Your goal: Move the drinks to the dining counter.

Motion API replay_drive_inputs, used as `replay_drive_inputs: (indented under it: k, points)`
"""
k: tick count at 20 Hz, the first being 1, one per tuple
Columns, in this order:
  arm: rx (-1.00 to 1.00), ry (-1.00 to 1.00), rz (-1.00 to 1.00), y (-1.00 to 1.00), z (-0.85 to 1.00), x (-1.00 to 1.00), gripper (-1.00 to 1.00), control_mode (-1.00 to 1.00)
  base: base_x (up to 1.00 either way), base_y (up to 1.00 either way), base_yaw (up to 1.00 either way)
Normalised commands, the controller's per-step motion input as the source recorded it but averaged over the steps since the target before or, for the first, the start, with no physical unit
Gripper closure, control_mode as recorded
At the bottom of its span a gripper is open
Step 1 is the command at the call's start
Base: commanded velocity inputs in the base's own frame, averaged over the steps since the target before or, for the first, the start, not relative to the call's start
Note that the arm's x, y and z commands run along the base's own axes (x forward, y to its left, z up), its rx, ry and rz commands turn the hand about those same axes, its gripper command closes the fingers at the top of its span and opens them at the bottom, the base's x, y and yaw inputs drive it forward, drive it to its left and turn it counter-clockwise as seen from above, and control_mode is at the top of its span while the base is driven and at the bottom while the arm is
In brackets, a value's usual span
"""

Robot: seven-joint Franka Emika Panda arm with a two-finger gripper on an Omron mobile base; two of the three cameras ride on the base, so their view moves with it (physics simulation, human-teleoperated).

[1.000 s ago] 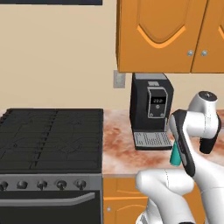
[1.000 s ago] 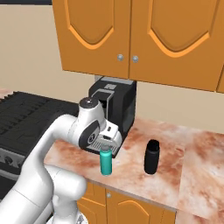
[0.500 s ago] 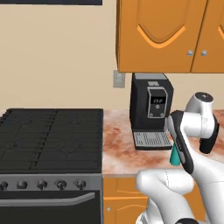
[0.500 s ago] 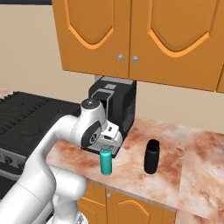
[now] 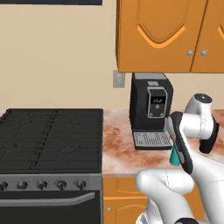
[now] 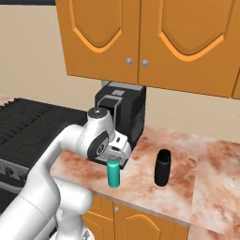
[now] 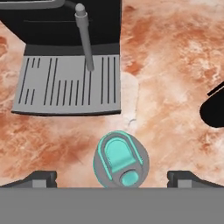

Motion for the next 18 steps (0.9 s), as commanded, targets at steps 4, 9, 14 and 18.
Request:
replay_drive_inputs:
  k: [4,9,14,18]
  points:
    - [0.0,0.0,0.0,-0.01,-0.14,0.03,-1.0,-1.0,0.0,0.0,0.0]
    - [0.0,0.0,0.0,-0.04,-0.14,0.13,-1.0,-1.0,0.0,0.0,0.0]
    - [0.0,0.0,0.0,-0.08,-0.1,0.13,-1.0,-1.0,0.0,0.0,0.0]
    - [0.0,0.0,0.0,-0.14,-0.06,0.06,-1.0,-1.0,0.0,0.0,0.0]
